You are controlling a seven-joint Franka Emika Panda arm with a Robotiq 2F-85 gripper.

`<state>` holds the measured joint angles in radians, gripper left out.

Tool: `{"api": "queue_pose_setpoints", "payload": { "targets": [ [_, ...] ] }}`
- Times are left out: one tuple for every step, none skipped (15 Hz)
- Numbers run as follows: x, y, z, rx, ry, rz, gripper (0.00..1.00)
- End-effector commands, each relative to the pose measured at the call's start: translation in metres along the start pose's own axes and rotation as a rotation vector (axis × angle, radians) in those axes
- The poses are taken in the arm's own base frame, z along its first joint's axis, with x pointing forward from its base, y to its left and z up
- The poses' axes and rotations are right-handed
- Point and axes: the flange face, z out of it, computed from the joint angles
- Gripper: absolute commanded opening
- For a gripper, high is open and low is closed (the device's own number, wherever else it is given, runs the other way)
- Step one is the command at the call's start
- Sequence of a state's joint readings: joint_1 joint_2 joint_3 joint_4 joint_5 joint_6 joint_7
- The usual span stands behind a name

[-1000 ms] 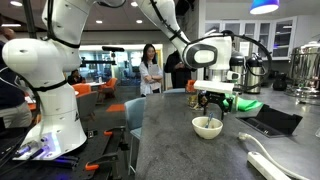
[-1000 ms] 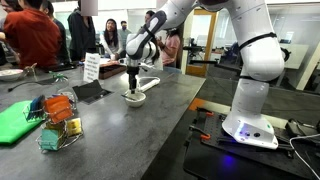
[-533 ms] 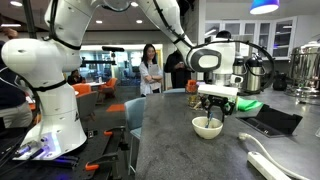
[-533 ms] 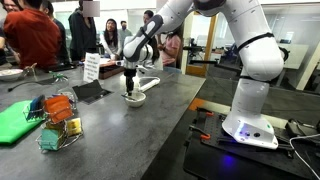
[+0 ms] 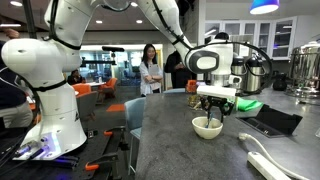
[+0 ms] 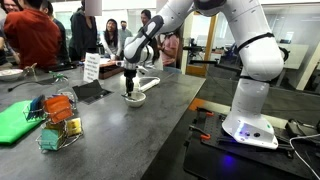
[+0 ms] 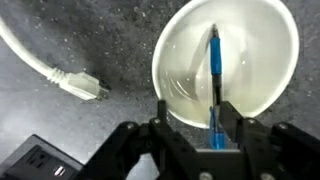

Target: Take the pen from the bowl and put it on the table

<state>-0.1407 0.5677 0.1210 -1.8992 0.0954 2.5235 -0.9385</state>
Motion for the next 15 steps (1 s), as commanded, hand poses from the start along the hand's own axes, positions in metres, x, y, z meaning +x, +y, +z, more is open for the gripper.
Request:
{"api": "queue_pose_setpoints", "payload": {
  "targets": [
    [-0.004,-0.011,-0.011,-0.035,-0.002,0.015,0.86],
    [-0.001,-0.004,-0.001,-0.01,0.003,0.001,0.63],
    [-0.001,-0.005,-0.003,-0.012,0.001,0.001,0.7],
    [-0.001,-0.006,-0.005,-0.014,0.0,0.005,0.76],
    [-0.001,-0.006,-0.006,-0.015,0.0,0.006,0.83],
    [-0.001,-0.007,-0.006,-0.015,-0.001,0.005,0.86],
    [-0.001,-0.007,-0.006,-0.014,-0.001,0.005,0.86],
    [-0.001,-0.007,-0.006,-0.014,-0.001,0.005,0.86],
    [-0.001,-0.007,-0.005,-0.014,-0.001,0.005,0.86],
    [-0.001,-0.007,-0.005,-0.014,-0.001,0.005,0.97],
    [-0.002,-0.01,-0.007,-0.022,-0.004,0.002,0.98],
    [-0.003,-0.012,-0.007,-0.03,-0.013,0.006,1.0],
    [-0.004,-0.016,-0.007,-0.036,-0.011,0.001,1.0],
    [-0.005,-0.02,-0.006,-0.041,-0.015,-0.006,1.0],
    [-0.006,-0.023,-0.005,-0.041,-0.019,-0.009,1.0]
  ]
}}
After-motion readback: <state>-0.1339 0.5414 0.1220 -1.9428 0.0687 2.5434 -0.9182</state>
